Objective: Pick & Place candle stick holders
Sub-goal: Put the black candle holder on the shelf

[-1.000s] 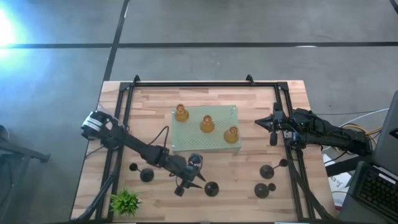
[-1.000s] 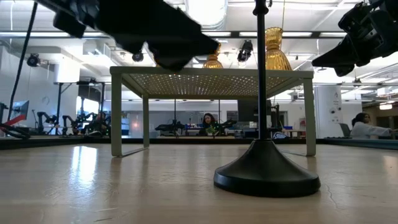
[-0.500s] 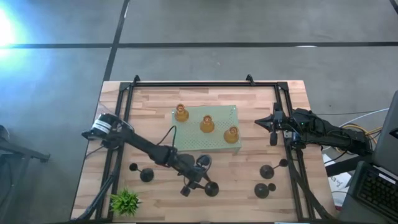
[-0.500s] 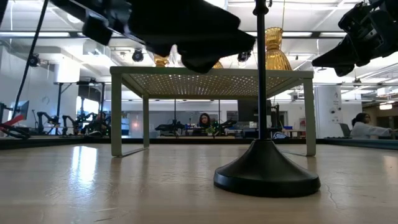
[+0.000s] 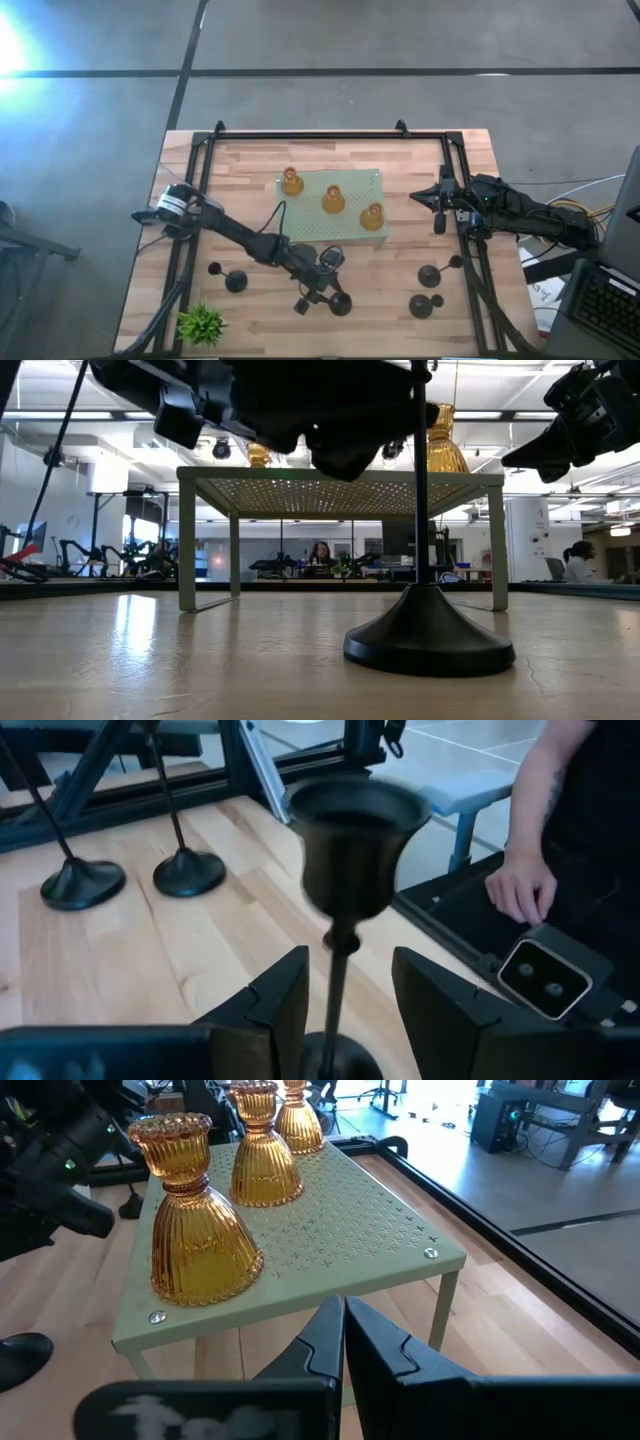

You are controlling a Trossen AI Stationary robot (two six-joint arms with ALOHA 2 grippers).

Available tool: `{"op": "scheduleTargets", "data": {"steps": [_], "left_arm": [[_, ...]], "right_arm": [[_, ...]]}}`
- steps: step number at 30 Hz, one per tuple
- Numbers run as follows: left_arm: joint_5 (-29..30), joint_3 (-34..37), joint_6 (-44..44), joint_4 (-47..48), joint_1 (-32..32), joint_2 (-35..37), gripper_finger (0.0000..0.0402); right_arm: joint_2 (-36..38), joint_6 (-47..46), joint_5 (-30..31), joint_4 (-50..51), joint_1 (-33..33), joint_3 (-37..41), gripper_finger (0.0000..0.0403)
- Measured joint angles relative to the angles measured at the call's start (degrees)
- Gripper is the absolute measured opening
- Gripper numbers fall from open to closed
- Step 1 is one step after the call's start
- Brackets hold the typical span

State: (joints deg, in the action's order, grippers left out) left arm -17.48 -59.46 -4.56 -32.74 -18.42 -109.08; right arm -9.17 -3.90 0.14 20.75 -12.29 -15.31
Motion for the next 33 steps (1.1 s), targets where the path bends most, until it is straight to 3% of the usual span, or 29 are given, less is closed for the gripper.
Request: {"op": "scheduleTargets", "data": {"steps": [15, 23, 29, 33], "left_arm": [[-4.04, -2.64, 0.66, 0.18, 0.86, -2.88, 0.0111], [-3.87, -3.07, 0.24, -0.35, 0.97, -2.86, 0.0018], [-4.22, -3.06, 5.52, 0.17, 0.95, -1.26, 0.0017], [-6.08, -3.07, 11.69, 0.08, 0.95, 4.07, 0.0017]], "right_arm": [[0.02, 0.00, 0.00, 0.00, 0.00, 0.00, 0.0008], [0.02, 0.01, 0.00, -0.01, 0.00, 0.00, 0.0008], [0.02, 0.02, 0.00, 0.00, 0.00, 0.00, 0.0008], [0.02, 0.01, 0.00, 0.00, 0.00, 0.00, 0.0008]]}}
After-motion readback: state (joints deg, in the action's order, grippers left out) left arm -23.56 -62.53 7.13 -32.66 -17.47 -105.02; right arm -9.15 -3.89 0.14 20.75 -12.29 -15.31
